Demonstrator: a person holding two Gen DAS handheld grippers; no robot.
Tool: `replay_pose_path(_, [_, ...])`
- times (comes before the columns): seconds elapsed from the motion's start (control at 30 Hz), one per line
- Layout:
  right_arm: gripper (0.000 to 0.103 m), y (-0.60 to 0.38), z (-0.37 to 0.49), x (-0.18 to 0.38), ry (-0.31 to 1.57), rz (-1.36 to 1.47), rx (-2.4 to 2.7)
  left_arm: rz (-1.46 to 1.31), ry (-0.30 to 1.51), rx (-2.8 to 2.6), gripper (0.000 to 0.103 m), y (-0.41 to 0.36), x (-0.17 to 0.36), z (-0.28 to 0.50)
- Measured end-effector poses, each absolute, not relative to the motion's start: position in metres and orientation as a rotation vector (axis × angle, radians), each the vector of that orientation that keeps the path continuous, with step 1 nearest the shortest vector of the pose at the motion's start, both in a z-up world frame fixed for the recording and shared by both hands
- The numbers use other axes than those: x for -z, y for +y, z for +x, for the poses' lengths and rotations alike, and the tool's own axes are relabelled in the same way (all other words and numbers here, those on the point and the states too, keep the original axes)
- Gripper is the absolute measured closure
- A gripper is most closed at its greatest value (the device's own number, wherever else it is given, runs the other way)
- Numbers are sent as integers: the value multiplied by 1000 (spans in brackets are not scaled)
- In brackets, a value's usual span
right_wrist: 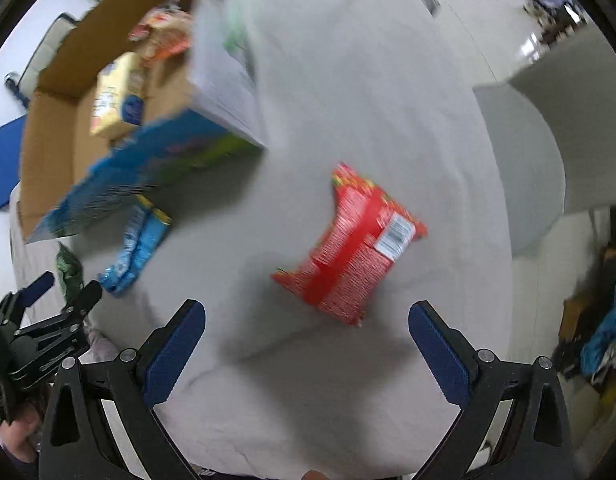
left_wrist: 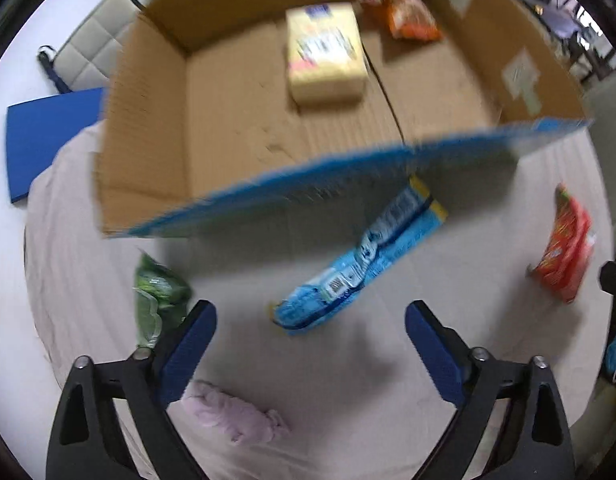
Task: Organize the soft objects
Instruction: 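Grasp the lilac towel with the left tool while the right tool grasps the red snack bag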
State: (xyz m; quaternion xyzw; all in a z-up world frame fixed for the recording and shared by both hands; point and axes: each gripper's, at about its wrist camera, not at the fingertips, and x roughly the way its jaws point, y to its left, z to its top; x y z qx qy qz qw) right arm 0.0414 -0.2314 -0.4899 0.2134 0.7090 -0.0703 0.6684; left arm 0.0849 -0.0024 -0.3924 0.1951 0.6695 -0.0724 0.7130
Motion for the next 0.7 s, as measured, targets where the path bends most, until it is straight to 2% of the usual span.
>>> replay_pose_path(0.13, [0, -246, 38, 512, 1614, 518, 199, 495, 1559, 151, 11, -13, 436, 90])
replay_pose_path(0.27, [0, -256, 38, 534, 1640, 553, 232, 442, 1639, 152, 16, -14, 459, 98])
replay_pose_path(0.47, [1, -267, 33, 564, 1662, 717, 219, 433, 1639, 136, 63, -24, 454, 103])
replay_pose_path(0.5, [4, -266, 33, 567, 1666, 727, 218, 422, 1639, 124, 68, -24, 451, 102])
replay_pose_path(0.57, [16, -266, 31, 574, 1692, 741, 209, 340, 1671, 101, 70, -18, 448, 102])
replay_pose_path(0.63, [32, -262, 30, 576, 1706, 712, 209, 222, 1724, 84, 72, -10, 446, 99])
replay_pose_path(0.7, [38, -258, 32, 575, 1723, 671, 210, 99, 1788, 71, 74, -2, 448, 94])
